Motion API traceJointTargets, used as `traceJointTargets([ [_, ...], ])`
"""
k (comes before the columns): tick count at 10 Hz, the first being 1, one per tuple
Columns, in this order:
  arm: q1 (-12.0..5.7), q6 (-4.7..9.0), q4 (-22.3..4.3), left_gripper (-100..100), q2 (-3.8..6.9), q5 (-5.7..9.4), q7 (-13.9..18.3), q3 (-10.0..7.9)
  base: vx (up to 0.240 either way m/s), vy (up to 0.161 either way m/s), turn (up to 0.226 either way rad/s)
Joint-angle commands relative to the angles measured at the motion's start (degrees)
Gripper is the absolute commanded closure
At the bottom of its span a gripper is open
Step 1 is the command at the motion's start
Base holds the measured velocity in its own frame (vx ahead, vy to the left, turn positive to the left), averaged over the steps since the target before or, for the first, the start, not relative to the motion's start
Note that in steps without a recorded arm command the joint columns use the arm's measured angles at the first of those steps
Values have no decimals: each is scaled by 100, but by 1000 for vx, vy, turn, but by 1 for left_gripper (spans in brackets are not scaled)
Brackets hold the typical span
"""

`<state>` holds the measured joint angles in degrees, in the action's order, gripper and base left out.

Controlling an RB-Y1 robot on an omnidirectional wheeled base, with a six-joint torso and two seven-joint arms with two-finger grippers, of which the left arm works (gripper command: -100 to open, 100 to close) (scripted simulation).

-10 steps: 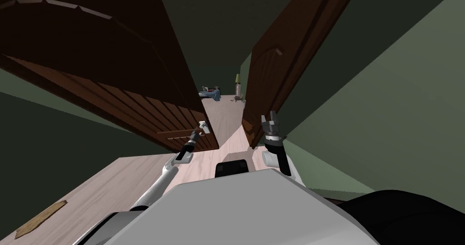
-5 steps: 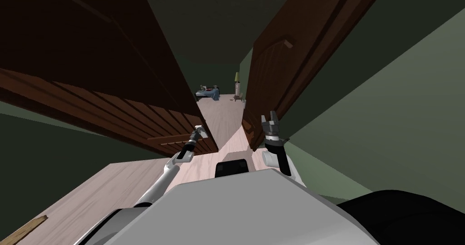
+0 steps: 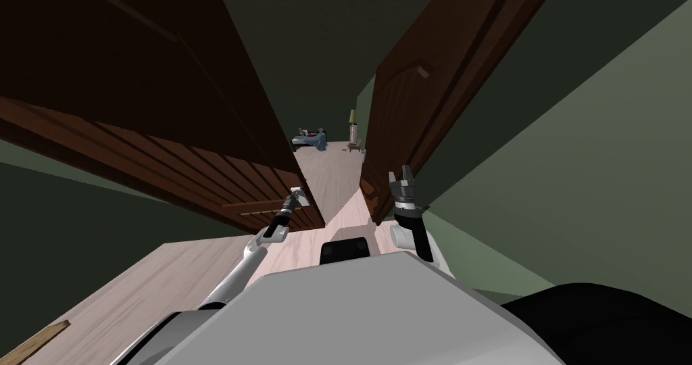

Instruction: Push the door open

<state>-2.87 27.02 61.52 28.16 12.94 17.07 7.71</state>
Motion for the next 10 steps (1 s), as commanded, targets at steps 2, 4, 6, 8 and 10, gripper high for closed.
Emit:
traceJointTargets([
  [2, -60, -22, -55, 100, -73, -2, -90, -95, 125, -27, 64],
  [4, -112, -40, -103, 100, -136, -4, -168, -176, 162, -36, 36],
  [6, -200, -72, -183, 100, -242, -7, -299, -314, 181, -29, 68],
  [8, -306, -110, -279, 100, -369, -11, -457, -479, 219, -30, 108],
  [10, -395, -142, -360, 100, -476, -14, -589, -619, 171, -41, 73],
])
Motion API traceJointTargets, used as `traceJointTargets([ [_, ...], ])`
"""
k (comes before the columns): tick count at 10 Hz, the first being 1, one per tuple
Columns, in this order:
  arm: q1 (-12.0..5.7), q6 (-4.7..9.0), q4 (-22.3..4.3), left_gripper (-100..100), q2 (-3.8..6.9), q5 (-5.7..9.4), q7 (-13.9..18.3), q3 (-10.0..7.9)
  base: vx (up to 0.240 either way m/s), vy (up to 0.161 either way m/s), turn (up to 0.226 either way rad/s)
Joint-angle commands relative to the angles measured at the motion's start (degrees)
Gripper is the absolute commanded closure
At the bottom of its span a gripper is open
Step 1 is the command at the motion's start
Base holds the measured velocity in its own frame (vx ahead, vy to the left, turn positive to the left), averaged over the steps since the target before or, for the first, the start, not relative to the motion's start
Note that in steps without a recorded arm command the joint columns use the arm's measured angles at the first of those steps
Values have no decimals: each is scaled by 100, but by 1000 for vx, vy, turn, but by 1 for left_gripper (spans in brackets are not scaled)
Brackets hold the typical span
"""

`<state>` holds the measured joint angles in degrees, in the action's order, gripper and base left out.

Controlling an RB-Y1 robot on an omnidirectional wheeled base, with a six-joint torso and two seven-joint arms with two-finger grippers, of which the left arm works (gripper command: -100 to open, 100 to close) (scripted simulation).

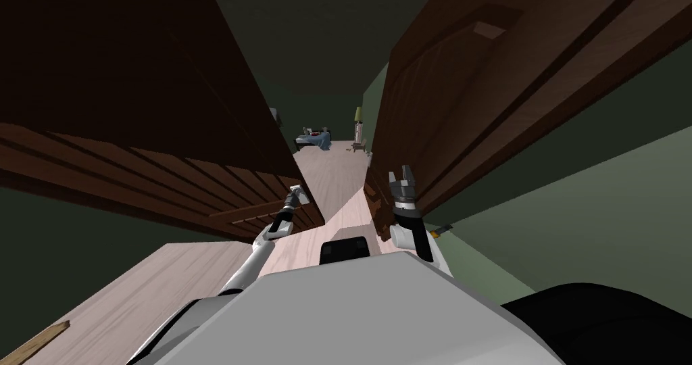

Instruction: Push the door open

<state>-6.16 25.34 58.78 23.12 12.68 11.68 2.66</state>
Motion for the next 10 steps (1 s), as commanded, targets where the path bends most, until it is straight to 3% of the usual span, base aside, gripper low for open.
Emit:
traceJointTargets([
  [1, -96, 15, -114, 100, -9, 10, -96, -162, 135, -42, 90],
  [10, -452, -112, -439, 100, -439, -3, -627, -719, 107, -39, 72],
])
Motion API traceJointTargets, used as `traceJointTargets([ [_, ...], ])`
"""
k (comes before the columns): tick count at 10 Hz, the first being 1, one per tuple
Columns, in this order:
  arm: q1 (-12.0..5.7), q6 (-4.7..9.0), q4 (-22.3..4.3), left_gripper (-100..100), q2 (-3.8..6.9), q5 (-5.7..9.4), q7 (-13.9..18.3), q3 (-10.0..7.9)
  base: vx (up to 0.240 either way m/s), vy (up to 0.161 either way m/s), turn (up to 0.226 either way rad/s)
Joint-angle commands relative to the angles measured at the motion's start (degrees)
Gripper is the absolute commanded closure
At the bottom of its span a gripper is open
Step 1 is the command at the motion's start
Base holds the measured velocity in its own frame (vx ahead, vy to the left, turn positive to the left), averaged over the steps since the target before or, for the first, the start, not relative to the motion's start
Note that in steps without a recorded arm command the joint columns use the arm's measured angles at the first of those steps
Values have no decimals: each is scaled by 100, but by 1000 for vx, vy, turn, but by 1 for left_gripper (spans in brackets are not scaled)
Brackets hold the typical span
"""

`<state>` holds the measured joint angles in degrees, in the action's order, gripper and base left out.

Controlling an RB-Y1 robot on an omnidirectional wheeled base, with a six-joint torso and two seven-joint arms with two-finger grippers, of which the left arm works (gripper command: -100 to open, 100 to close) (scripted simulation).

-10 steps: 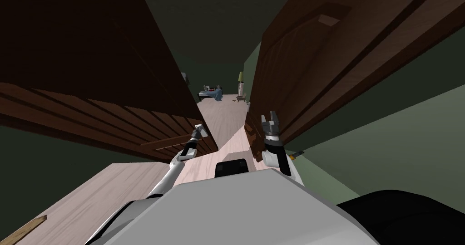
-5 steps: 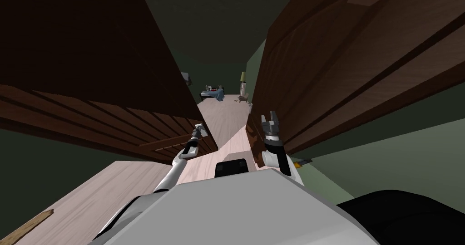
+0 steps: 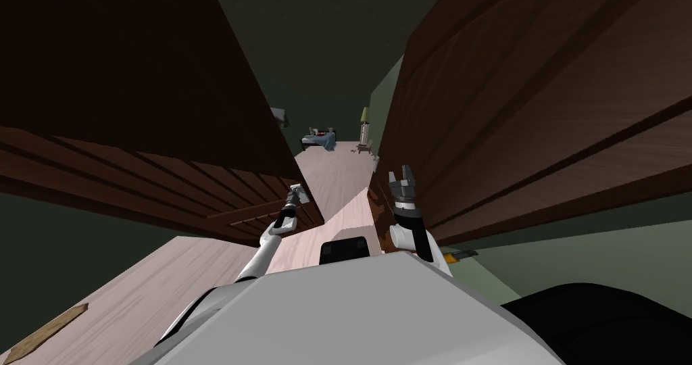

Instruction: Push the door open

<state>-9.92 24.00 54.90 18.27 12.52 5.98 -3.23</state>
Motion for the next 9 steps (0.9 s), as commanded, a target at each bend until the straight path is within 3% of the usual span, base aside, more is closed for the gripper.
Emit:
traceJointTargets([
  [1, -107, 11, -80, 100, 8, 12, -104, -180, 131, -43, 99],
  [9, -457, -115, -400, 100, -415, -1, -628, -730, 148, -53, 95],
])
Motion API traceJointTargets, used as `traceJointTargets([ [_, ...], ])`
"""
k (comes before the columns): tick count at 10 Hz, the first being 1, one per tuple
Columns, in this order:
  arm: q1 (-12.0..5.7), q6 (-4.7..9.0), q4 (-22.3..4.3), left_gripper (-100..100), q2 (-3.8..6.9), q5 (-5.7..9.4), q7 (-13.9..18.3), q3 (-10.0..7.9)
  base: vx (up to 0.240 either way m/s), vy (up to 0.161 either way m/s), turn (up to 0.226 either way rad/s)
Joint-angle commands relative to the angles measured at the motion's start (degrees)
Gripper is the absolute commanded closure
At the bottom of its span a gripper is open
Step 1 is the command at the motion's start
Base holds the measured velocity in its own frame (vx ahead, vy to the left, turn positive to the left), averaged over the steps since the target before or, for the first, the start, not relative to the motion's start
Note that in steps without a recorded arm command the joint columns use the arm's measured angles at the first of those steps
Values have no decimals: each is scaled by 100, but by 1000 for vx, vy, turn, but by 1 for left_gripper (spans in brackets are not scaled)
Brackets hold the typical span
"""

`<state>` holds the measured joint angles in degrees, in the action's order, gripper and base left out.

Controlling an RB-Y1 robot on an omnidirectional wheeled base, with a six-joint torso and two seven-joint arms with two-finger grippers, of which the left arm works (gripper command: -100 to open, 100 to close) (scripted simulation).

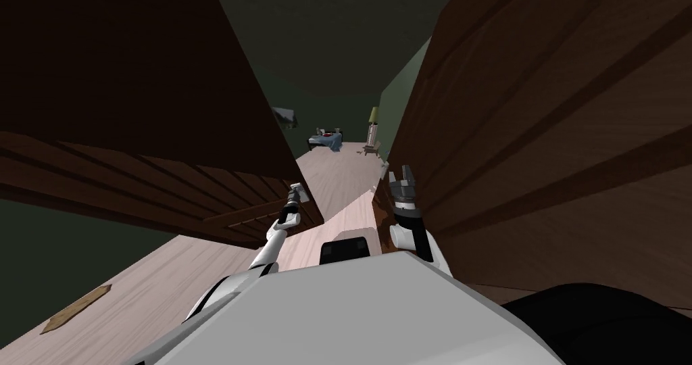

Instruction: Push the door open

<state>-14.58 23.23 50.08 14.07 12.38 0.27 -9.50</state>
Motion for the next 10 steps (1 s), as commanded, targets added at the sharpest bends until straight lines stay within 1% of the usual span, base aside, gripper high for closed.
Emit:
traceJointTargets([
  [1, -28, -51, 48, 100, -40, 11, -112, -161, 183, -70, 86],
  [3, -94, -75, -12, 100, -119, 9, -210, -263, 193, -53, 76],
  [4, -112, -82, -29, 100, -142, 8, -238, -293, 195, -48, 63],
  [5, -61, -89, -3, 100, -148, 4, -222, -261, 86, -16, 23],
  [6, -96, -87, 4, 100, -198, 15, -322, -380, 113, -2, 62],
  [7, -103, -87, 3, 100, -214, 16, -349, -411, 172, -29, 72],
  [10, -153, -91, -5, 100, -334, 30, -553, -639, 174, -33, 81],
])
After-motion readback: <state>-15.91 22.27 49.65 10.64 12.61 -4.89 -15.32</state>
